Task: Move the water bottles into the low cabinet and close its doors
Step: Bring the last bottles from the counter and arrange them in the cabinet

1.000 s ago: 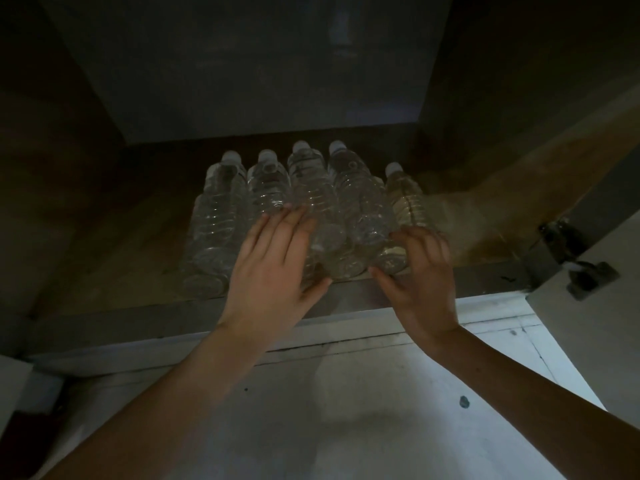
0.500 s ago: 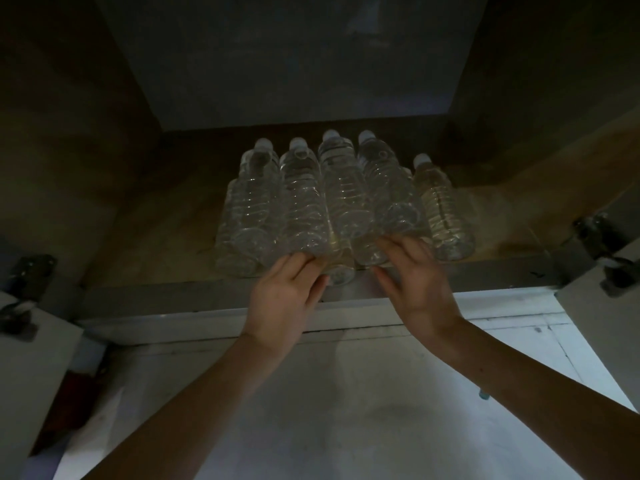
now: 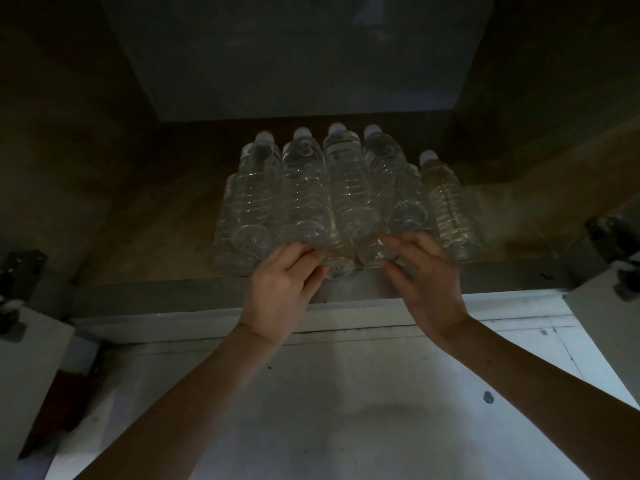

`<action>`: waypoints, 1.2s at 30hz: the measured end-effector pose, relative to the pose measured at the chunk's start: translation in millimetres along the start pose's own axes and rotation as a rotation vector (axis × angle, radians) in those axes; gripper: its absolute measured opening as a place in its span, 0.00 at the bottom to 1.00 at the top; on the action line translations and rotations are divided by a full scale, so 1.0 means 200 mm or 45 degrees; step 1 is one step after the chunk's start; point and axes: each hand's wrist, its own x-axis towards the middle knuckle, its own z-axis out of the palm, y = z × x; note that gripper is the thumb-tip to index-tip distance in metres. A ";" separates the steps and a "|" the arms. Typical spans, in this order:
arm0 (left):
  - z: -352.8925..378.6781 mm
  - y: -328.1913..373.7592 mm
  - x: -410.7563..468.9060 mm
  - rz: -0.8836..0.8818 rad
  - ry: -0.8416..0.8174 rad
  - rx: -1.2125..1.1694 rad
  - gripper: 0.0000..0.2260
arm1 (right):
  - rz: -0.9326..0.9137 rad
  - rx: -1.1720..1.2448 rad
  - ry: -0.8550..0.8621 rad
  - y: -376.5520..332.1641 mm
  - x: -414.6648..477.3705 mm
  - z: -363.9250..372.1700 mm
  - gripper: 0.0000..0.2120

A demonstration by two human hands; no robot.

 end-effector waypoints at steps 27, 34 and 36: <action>0.01 0.00 0.05 -0.083 0.031 0.070 0.09 | -0.181 -0.264 -0.007 0.04 0.05 0.01 0.16; -0.03 0.02 0.04 -0.063 0.017 0.029 0.09 | -0.100 -0.180 -0.029 -0.02 0.03 0.04 0.11; -0.08 0.01 0.01 -0.022 0.037 -0.007 0.10 | -0.105 -0.098 -0.056 -0.07 0.02 0.07 0.13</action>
